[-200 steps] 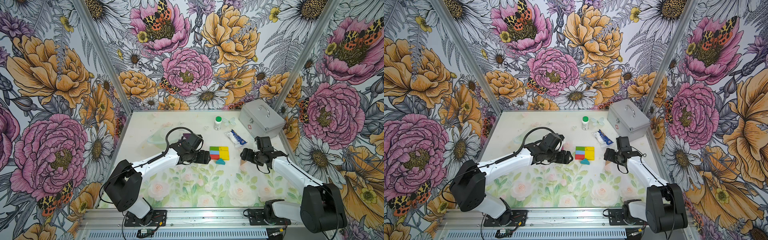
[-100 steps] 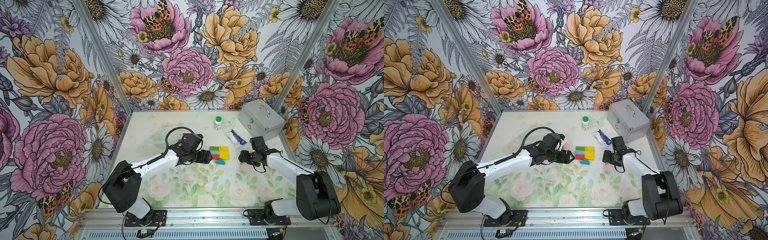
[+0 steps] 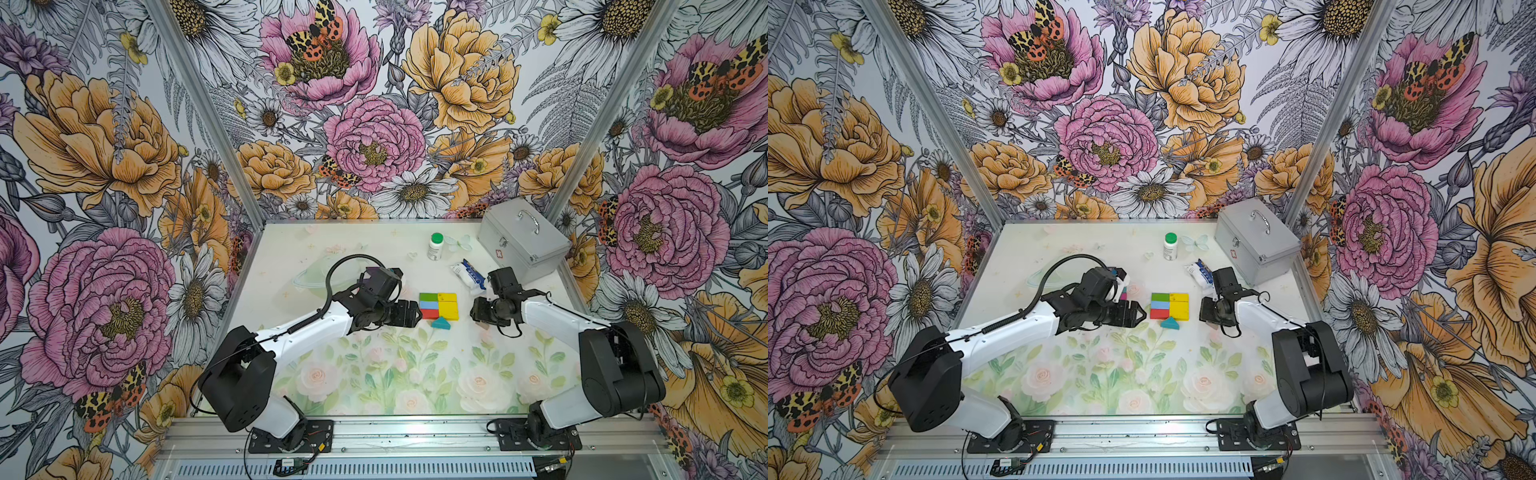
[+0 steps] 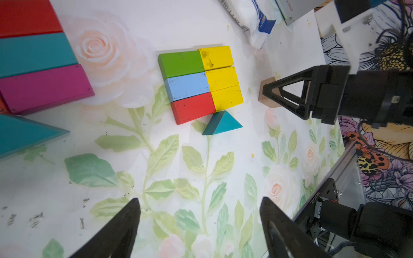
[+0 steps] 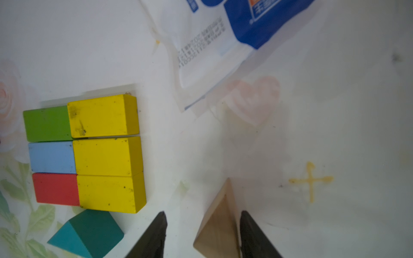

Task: Assemble a piece of candy with building blocks
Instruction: Pick up the building block from the center of the board.

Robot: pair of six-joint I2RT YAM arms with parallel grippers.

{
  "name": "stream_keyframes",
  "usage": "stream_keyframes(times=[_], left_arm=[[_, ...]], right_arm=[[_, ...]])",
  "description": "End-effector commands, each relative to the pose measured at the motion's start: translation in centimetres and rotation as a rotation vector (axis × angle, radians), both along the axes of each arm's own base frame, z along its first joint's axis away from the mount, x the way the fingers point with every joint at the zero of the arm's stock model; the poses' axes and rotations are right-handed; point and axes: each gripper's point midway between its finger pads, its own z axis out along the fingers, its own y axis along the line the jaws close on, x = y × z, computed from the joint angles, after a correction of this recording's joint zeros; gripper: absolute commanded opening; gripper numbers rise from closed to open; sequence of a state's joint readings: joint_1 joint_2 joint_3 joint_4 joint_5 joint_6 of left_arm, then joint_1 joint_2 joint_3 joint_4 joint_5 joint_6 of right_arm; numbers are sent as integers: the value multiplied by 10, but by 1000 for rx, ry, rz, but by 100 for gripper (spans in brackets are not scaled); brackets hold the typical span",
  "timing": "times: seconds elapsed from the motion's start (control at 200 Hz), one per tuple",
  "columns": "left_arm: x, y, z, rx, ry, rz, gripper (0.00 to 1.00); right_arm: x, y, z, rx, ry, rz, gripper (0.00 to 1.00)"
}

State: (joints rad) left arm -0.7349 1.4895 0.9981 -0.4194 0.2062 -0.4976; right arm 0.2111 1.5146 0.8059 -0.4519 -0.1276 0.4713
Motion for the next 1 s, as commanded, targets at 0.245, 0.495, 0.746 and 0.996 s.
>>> stream_keyframes(times=[0.245, 0.495, 0.746, 0.996], left_arm=[[-2, 2, 4, -33, -2, -5, 84], [-3, 4, 2, -30, 3, -1, 84], [-4, 7, 0, -28, 5, 4, 84], [-5, 9, 1, -29, 4, 9, 84]], right_arm=[[4, -1, 6, -67, 21, 83, 48], [2, 0, 1, -121, 73, 143, 48], [0, 4, -5, -164, 102, 175, 48], [-1, 4, -9, -197, 115, 190, 35]])
